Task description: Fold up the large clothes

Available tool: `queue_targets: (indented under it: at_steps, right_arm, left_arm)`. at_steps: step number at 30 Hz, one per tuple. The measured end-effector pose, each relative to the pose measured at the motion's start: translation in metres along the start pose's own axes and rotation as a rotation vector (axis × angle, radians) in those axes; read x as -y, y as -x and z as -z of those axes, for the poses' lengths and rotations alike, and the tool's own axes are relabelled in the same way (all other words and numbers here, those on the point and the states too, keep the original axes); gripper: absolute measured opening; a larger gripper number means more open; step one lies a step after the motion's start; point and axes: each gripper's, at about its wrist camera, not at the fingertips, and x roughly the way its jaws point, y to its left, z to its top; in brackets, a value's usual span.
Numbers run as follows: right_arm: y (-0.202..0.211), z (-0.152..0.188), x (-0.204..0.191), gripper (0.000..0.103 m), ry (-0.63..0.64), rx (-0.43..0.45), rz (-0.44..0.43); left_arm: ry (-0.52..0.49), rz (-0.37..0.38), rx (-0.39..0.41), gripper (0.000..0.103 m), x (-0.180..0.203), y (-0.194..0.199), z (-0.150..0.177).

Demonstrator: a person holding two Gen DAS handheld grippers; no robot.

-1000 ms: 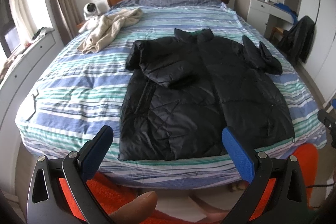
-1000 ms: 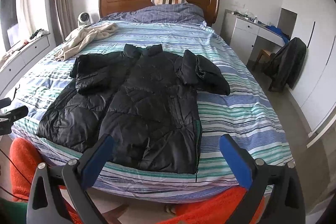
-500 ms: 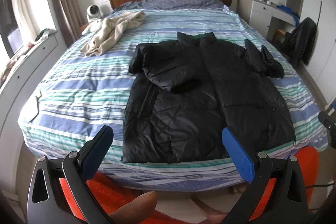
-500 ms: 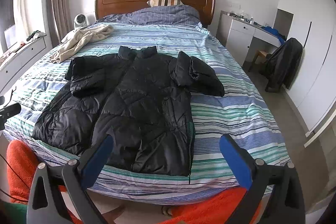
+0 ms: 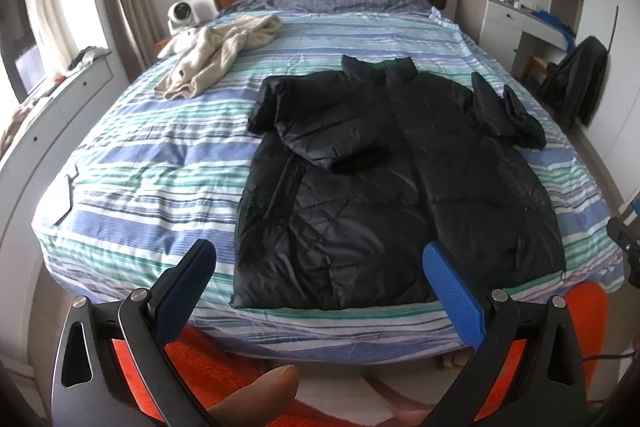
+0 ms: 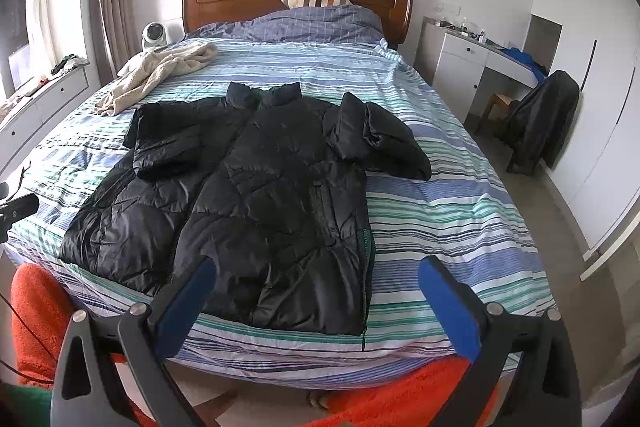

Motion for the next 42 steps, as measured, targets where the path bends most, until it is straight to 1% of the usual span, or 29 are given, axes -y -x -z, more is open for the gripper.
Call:
queue_targets:
  at_steps: [2,4,6,8,10,11,12,14,16,17,19,20,21,22,23,24,26,27,28,29,30,31,32,33,34,37,39,40,42]
  right_arm:
    - [-0.001,-0.001,-0.002,0.103,0.005,0.006,-0.011]
    - [0.001,-0.002,-0.003,0.103,0.001,0.029,-0.044]
    - [0.008,-0.003,-0.001,0.103,-0.022,0.097,-0.108]
    - [0.008,-0.007,0.002,0.103,-0.01,0.165,-0.127]
    - [-0.005,-0.016,0.009,0.103,0.039,0.208,-0.137]
    - [-0.023,-0.025,0.019,0.103,0.063,0.206,-0.161]
    - [-0.041,-0.033,0.028,0.103,0.076,0.186,-0.167]
    - [-0.082,-0.052,0.05,0.103,0.095,0.145,-0.129]
    - [-0.127,-0.072,0.073,0.103,0.149,0.123,-0.067]
    - [-0.16,-0.084,0.086,0.103,0.21,0.092,-0.012]
    - [-0.207,-0.097,0.102,0.102,0.282,0.031,0.034]
    - [-0.234,-0.103,0.111,0.102,0.297,-0.012,0.022]
    - [-0.254,-0.109,0.119,0.102,0.284,-0.053,-0.018]
    - [-0.275,-0.114,0.127,0.101,0.267,-0.111,-0.078]
    - [-0.294,-0.118,0.13,0.1,0.264,-0.152,-0.112]
    - [-0.308,-0.121,0.13,0.099,0.277,-0.171,-0.113]
    - [-0.333,-0.123,0.124,0.099,0.322,-0.18,-0.081]
    - [-0.342,-0.127,0.125,0.089,0.32,-0.176,-0.073]
    - [-0.345,-0.13,0.128,0.059,0.299,-0.176,-0.095]
    - [-0.347,-0.135,0.135,0.046,0.252,-0.183,-0.145]
    - [-0.343,-0.14,0.143,0.031,0.201,-0.169,-0.172]
    - [-0.336,-0.145,0.149,0.025,0.168,-0.145,-0.186]
    - [-0.324,-0.15,0.159,0.023,0.13,-0.112,-0.206]
    - [-0.309,-0.152,0.171,0.019,0.088,-0.077,-0.221]
    - [-0.292,-0.154,0.185,0.018,0.042,-0.043,-0.241]
    - [-0.249,-0.155,0.219,0.015,-0.047,0.029,-0.261]
    - [-0.219,-0.156,0.247,0.015,-0.123,0.087,-0.232]
    - [-0.198,-0.152,0.268,0.015,-0.197,0.128,-0.211]
    - [-0.178,-0.148,0.298,0.014,-0.304,0.182,-0.169]
  left_arm:
    - [-0.002,0.003,0.003,0.103,0.001,0.0,0.0]
    - [-0.005,0.002,0.012,0.103,0.002,0.002,-0.001]
    - [-0.005,0.002,0.017,0.103,0.003,0.002,-0.002]
    - [-0.003,0.008,0.013,0.103,0.003,0.001,-0.002]
    - [-0.003,0.012,0.005,0.103,0.002,-0.002,-0.003]
    - [-0.005,0.011,0.002,0.103,0.002,-0.002,-0.002]
    - [-0.007,0.01,0.002,0.103,0.002,-0.002,-0.002]
    - [-0.008,0.002,0.01,0.103,0.001,0.0,-0.001]
    - [0.002,-0.01,0.018,0.103,0.0,0.003,-0.001]
    - [0.01,-0.015,0.018,0.103,-0.002,0.004,0.0]
    - [0.029,-0.027,0.01,0.103,-0.007,0.005,0.003]
    - [0.038,-0.036,0.002,0.103,-0.01,0.004,0.005]
    - [0.045,-0.045,-0.008,0.103,-0.012,0.002,0.007]
    - [0.05,-0.054,-0.021,0.103,-0.014,-0.001,0.009]
    - [0.053,-0.063,-0.036,0.103,-0.015,-0.005,0.011]
    - [0.056,-0.067,-0.047,0.103,-0.015,-0.008,0.012]
    - [0.059,-0.069,-0.091,0.103,-0.015,-0.022,0.012]
    - [0.059,-0.068,-0.104,0.103,-0.014,-0.025,0.012]
    - [0.053,-0.069,-0.118,0.103,-0.012,-0.029,0.011]
    - [0.048,-0.074,-0.12,0.103,-0.01,-0.029,0.011]
    - [0.039,-0.084,-0.113,0.103,-0.008,-0.028,0.009]
    - [0.037,-0.089,-0.105,0.103,-0.008,-0.027,0.008]
    - [0.036,-0.09,-0.092,0.103,-0.008,-0.025,0.007]
    - [0.037,-0.088,-0.09,0.103,-0.007,-0.025,0.008]
    - [0.04,-0.079,-0.095,0.103,-0.008,-0.027,0.007]
    - [0.041,-0.045,-0.137,0.103,-0.005,-0.041,0.006]
    - [0.028,-0.035,-0.146,0.103,0.0,-0.046,0.004]
    - [0.02,-0.031,-0.138,0.103,0.004,-0.045,0.003]
    - [0.012,-0.022,-0.114,0.103,0.008,-0.041,0.0]
